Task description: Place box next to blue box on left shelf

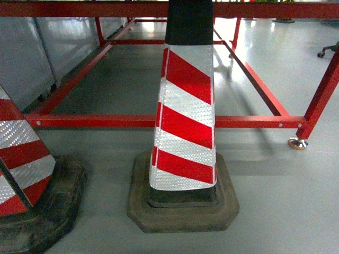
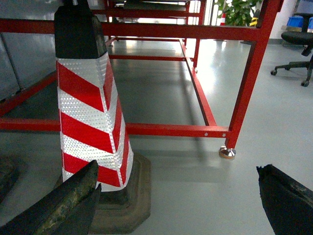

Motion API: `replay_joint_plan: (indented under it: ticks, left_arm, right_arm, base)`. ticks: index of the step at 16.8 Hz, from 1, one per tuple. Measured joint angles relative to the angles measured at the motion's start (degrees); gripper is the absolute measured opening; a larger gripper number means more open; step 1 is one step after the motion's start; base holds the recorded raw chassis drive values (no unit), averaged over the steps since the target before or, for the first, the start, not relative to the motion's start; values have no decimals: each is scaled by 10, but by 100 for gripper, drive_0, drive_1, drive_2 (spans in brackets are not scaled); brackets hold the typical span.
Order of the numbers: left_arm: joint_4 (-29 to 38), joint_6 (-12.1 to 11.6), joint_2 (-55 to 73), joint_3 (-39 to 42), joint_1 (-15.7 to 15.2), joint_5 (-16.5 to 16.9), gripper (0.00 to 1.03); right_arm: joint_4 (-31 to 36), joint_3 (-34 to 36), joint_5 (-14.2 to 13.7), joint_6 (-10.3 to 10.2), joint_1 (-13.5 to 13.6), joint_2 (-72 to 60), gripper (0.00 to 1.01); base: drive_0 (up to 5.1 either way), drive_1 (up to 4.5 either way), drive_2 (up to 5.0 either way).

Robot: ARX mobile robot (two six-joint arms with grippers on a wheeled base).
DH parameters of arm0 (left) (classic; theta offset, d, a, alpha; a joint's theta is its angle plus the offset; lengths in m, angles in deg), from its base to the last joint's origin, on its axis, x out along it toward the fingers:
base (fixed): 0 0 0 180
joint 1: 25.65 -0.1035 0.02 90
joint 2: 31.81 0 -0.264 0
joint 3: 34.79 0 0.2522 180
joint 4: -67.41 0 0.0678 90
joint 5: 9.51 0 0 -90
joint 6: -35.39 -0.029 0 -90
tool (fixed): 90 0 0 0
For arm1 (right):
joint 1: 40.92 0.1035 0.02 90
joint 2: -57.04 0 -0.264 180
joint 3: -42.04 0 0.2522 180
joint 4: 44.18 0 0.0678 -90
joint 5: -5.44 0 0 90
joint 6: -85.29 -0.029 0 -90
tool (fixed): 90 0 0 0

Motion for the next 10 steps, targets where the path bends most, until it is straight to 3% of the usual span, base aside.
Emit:
replay_joint_plan:
  ticks: [10]
  left_arm:
    - [0,0,0,0,0,-1,98]
  right_arm:
    - [0,0,2,-4,0,0,98]
  base:
    - [0,0,0]
